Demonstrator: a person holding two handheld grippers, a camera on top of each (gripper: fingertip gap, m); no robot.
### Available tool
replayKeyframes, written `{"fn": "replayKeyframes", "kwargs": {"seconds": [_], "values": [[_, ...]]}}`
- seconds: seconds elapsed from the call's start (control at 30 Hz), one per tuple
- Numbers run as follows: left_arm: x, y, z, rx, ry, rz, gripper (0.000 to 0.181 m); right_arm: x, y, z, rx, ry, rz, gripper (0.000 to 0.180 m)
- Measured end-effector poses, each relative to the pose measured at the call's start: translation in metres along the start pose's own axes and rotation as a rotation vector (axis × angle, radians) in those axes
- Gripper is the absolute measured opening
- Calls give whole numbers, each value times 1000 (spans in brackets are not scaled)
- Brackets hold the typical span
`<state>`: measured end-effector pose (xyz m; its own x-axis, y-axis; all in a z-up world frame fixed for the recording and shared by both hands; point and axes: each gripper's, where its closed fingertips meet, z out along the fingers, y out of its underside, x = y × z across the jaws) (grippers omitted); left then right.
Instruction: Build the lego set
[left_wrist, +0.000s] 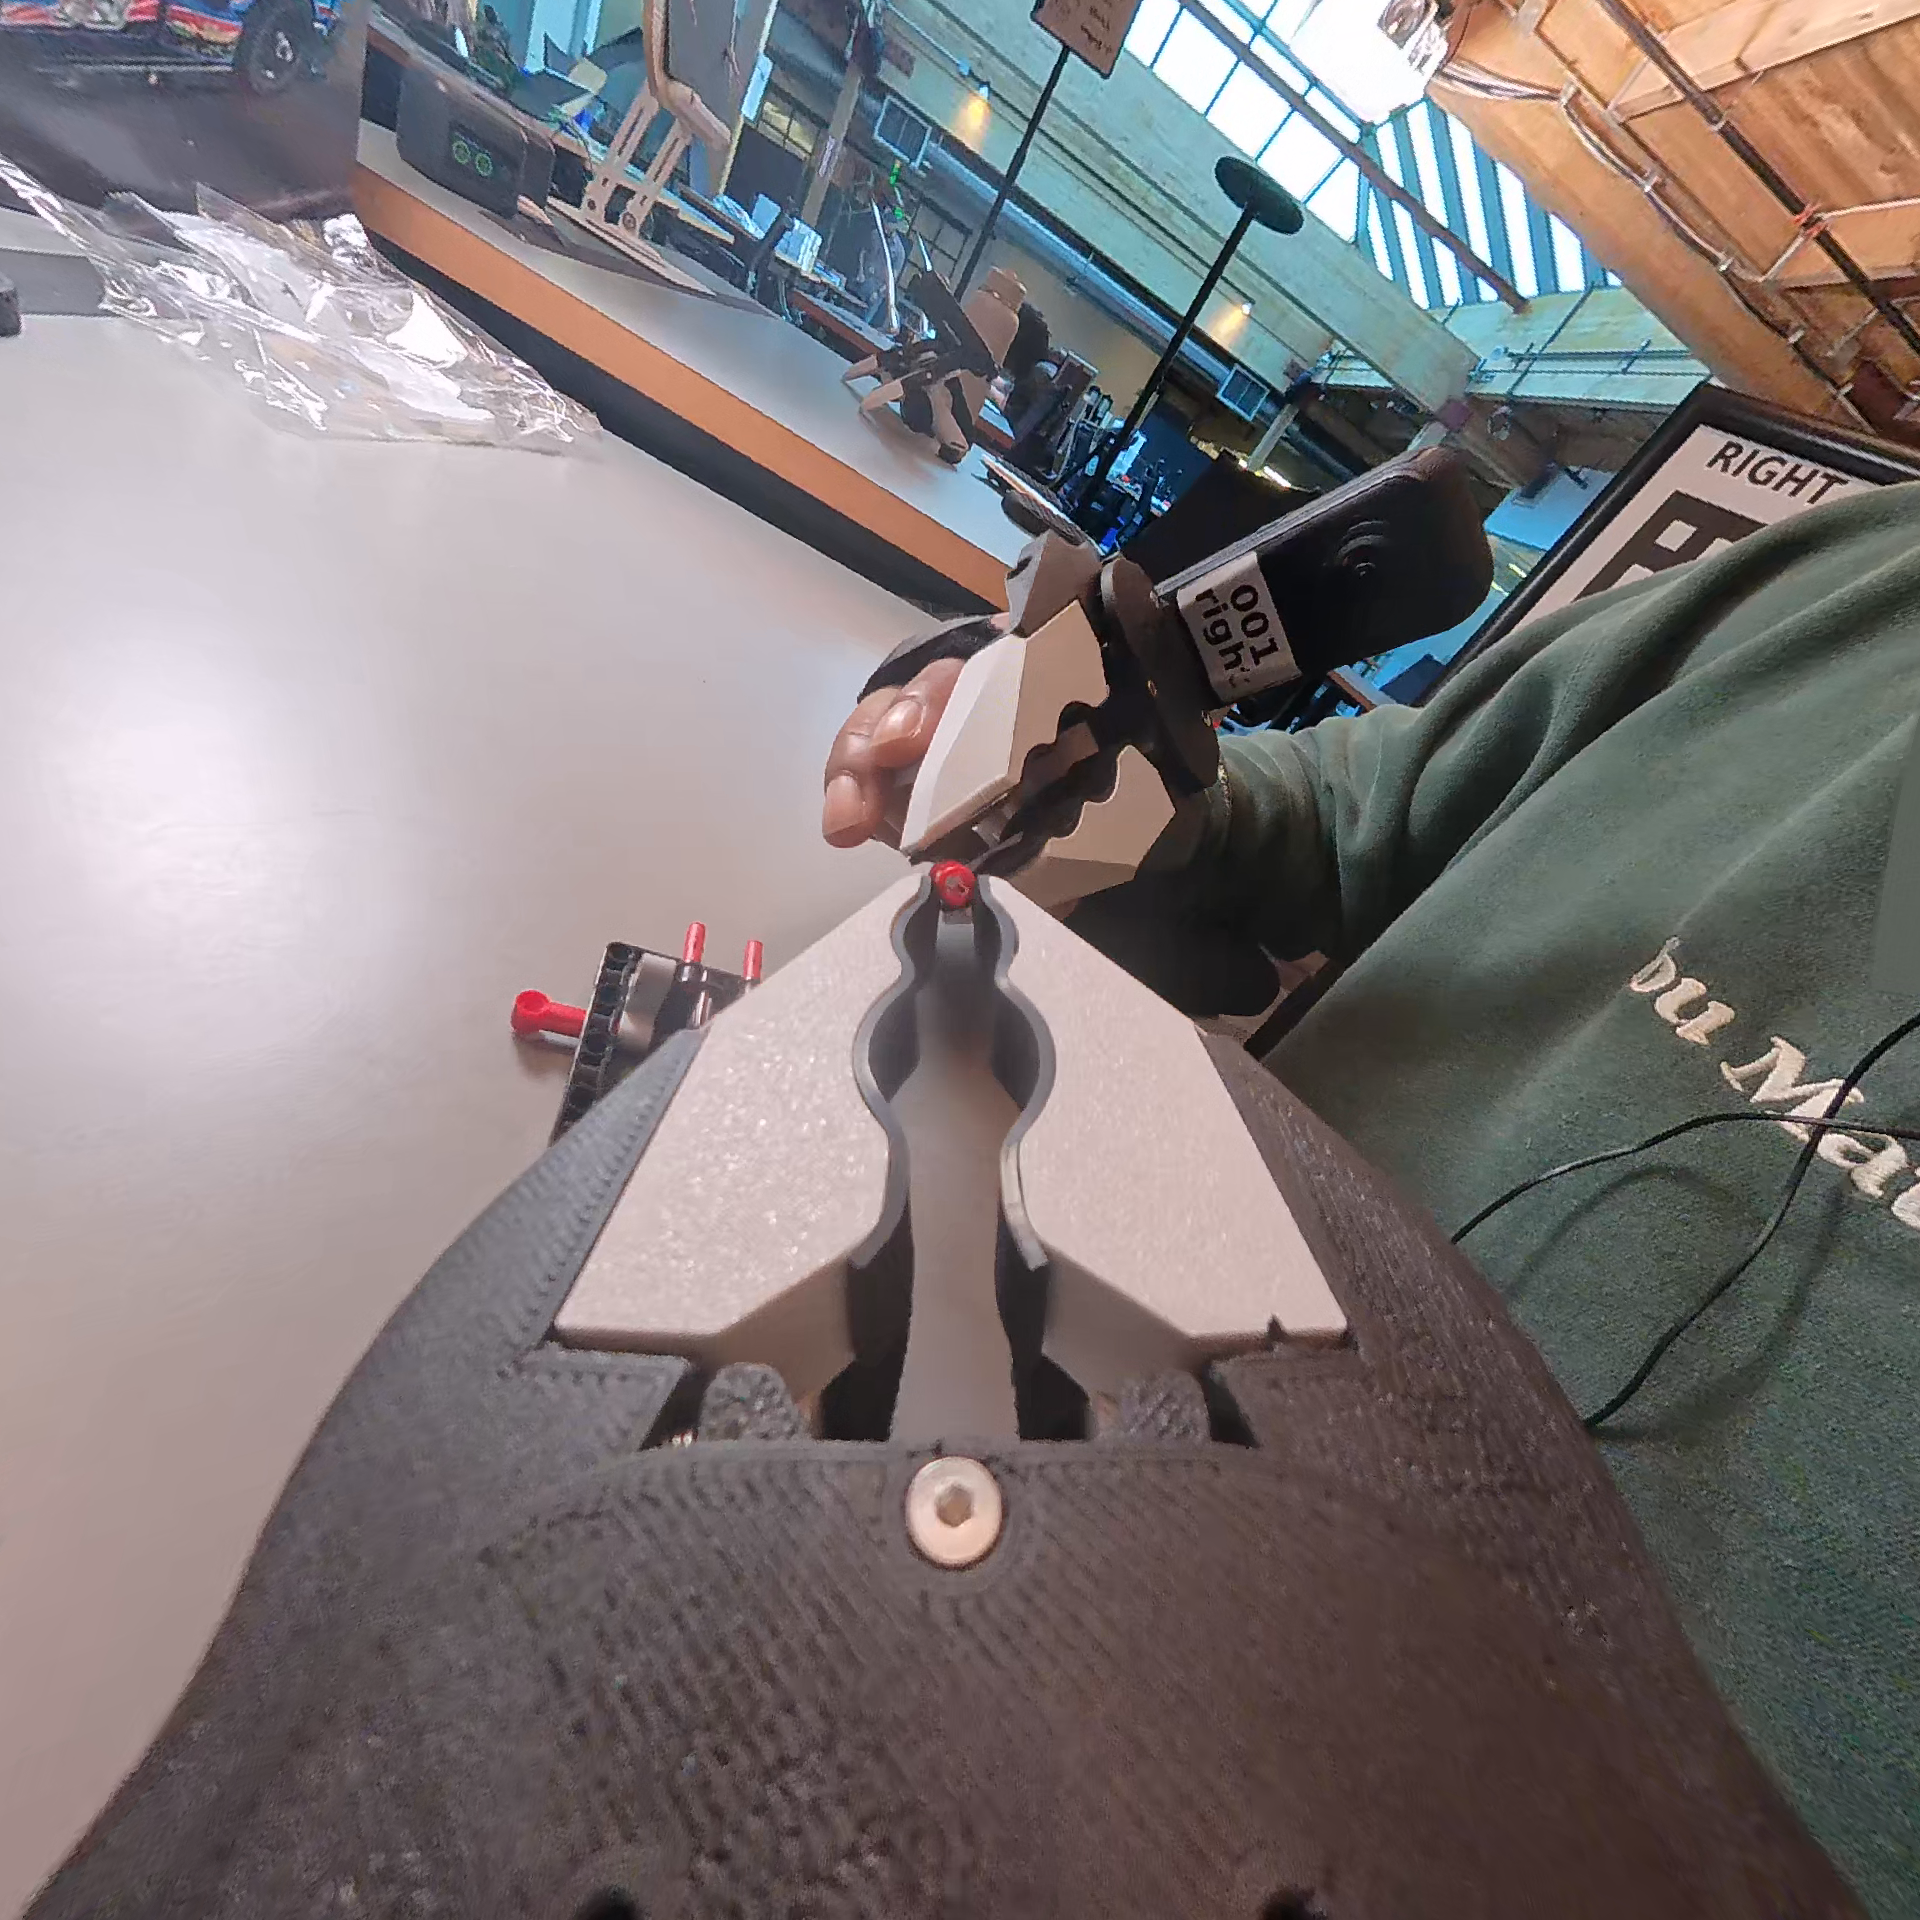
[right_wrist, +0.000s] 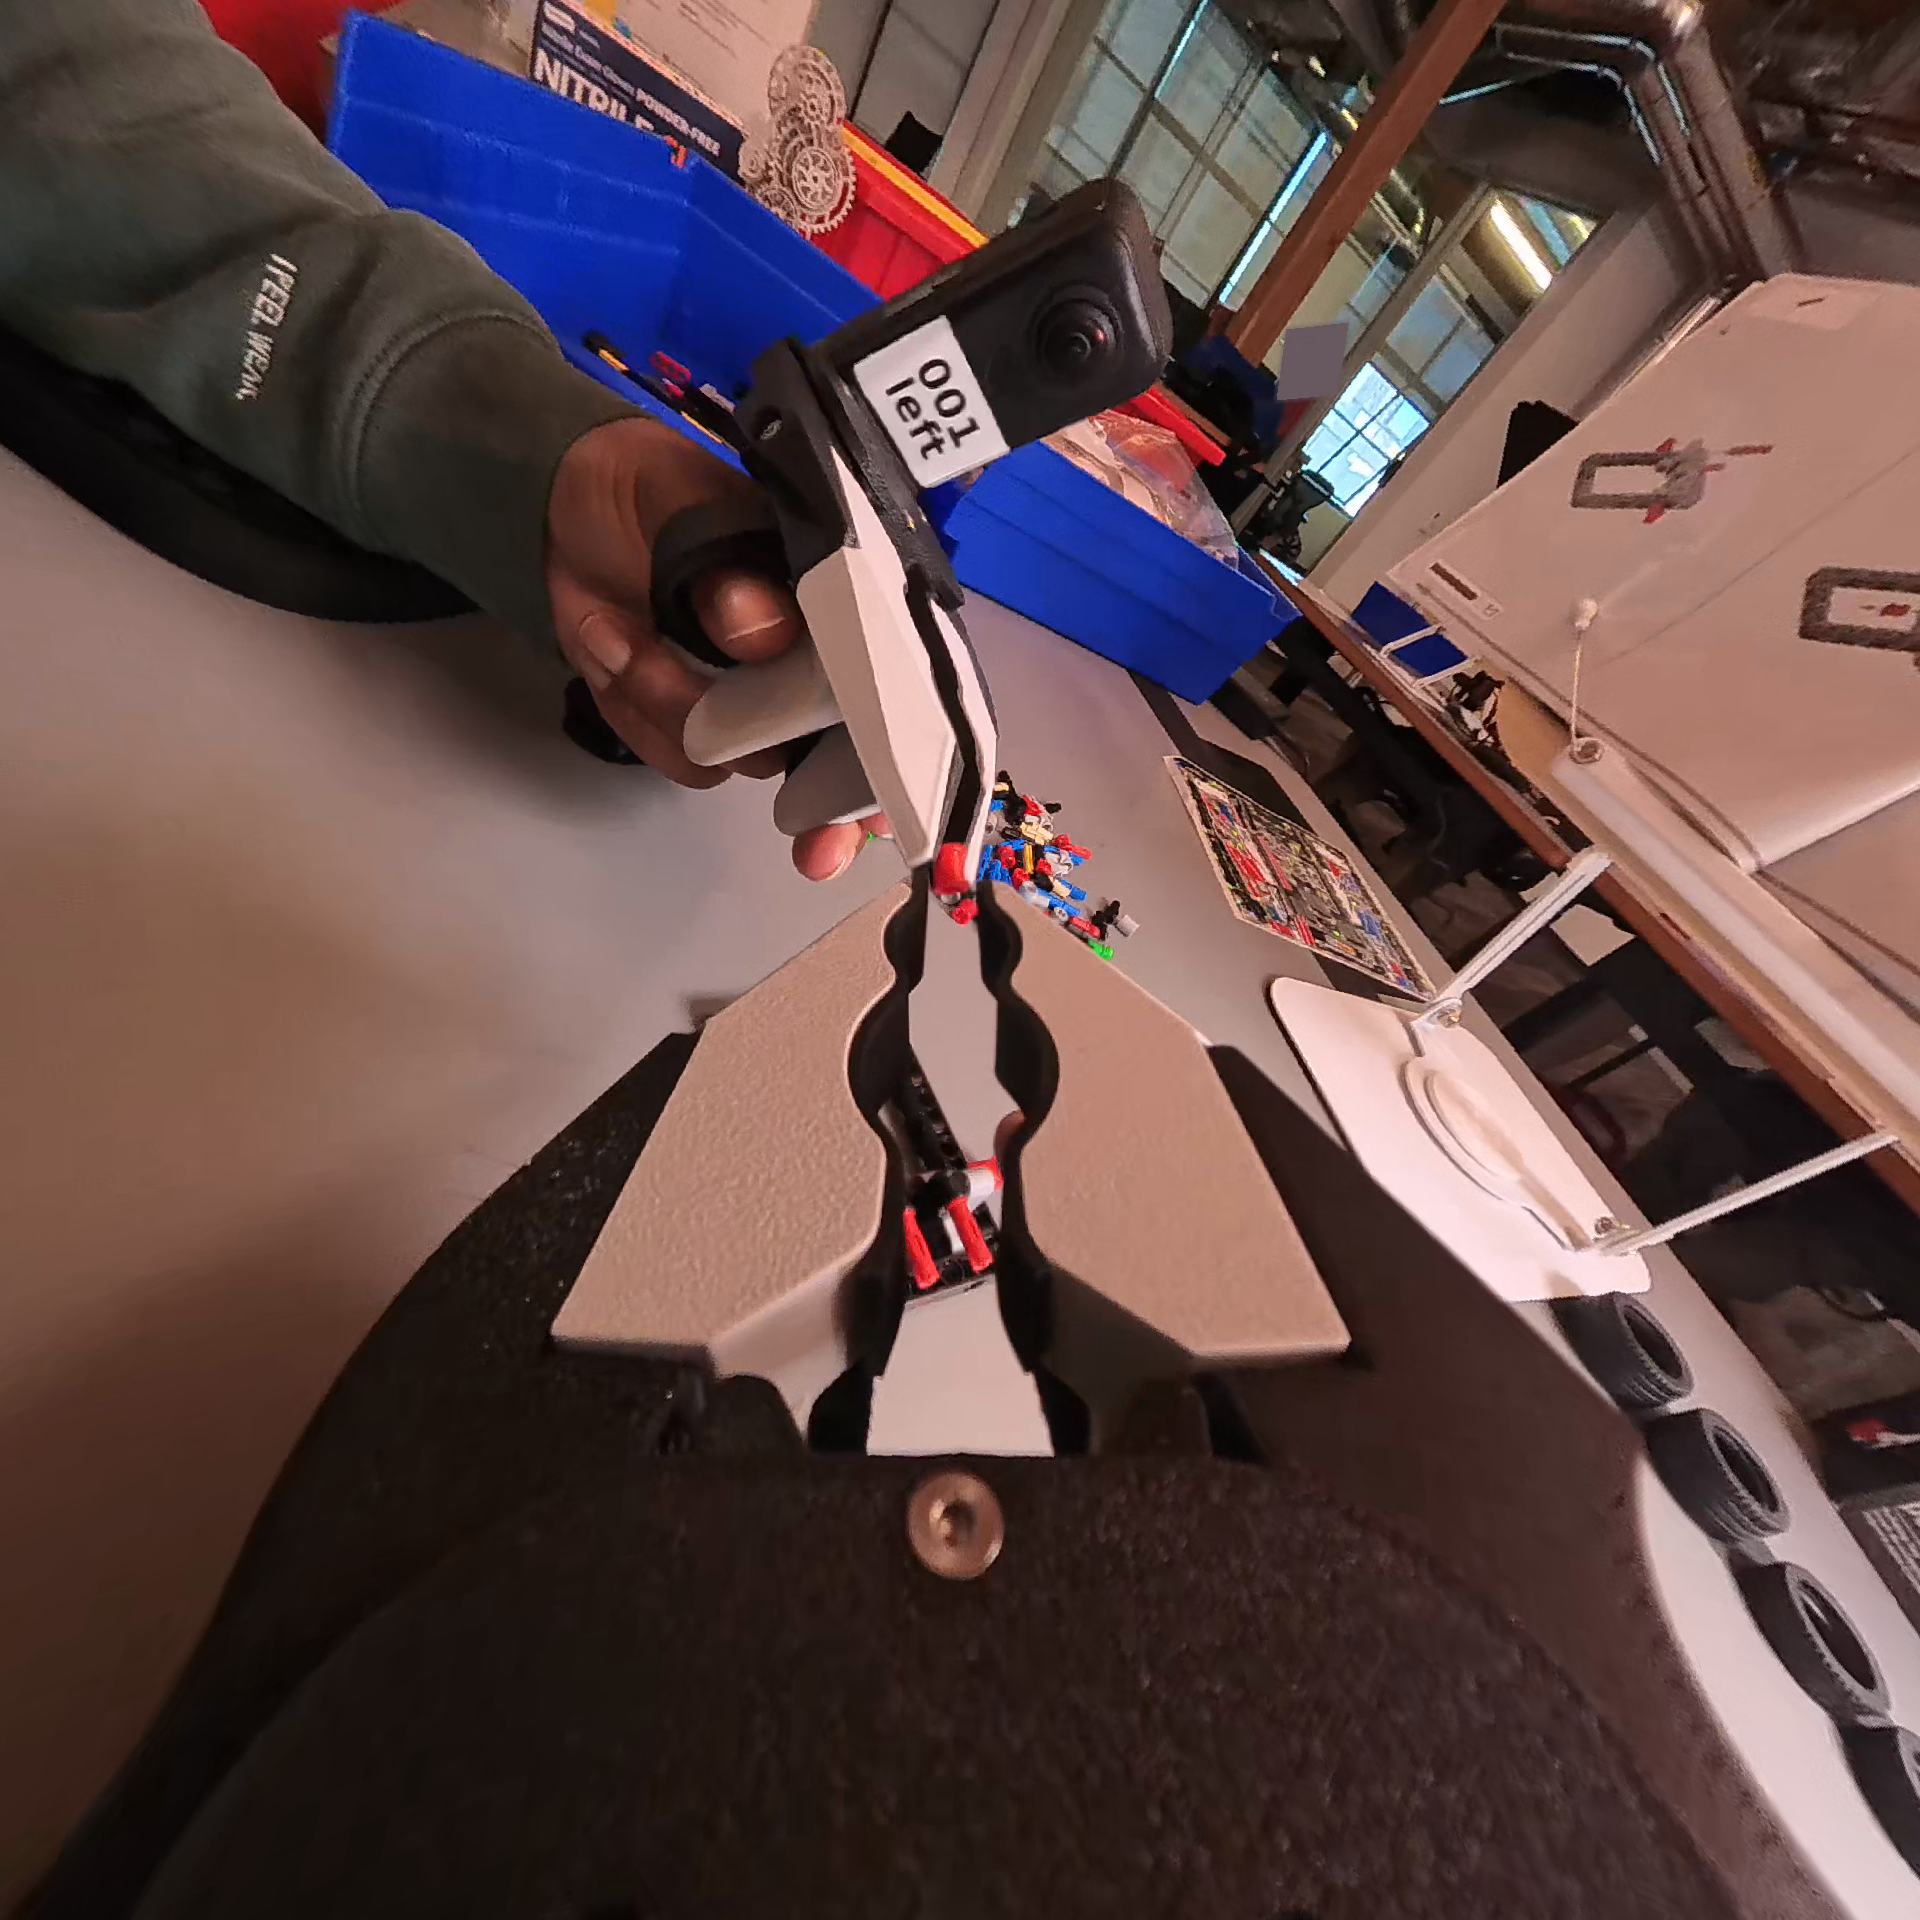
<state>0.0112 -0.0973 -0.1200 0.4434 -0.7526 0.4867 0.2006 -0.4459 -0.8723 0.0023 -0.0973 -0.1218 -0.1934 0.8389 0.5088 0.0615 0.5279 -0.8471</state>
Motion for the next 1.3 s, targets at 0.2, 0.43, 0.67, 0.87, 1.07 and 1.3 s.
{"fn": "replayKeyframes", "kwargs": {"seconds": [0.2, 0.43, 0.67, 0.87, 1.07, 1.3], "values": [[2, 1, 1, 3, 20, -46, 5, -1, -1, 0, -1, 8, -52, 5], [4, -4, -4, -23, -51, 158, 29, -2, -14, -10, 116, -279, 593, 4], [15, -5, -3, -57, -133, 446, 18, -9, -18, -12, 148, -480, 911, 4], [25, 1, 0, -82, -110, 529, 11, -15, -19, -12, 142, -537, 970, 4], [31, 10, 3, -129, -99, 618, 9, -25, -20, -14, 126, -645, 1068, 4], [29, 16, 3, -171, -119, 665, 5, -30, -16, -14, 90, -706, 1166, 4]]}}
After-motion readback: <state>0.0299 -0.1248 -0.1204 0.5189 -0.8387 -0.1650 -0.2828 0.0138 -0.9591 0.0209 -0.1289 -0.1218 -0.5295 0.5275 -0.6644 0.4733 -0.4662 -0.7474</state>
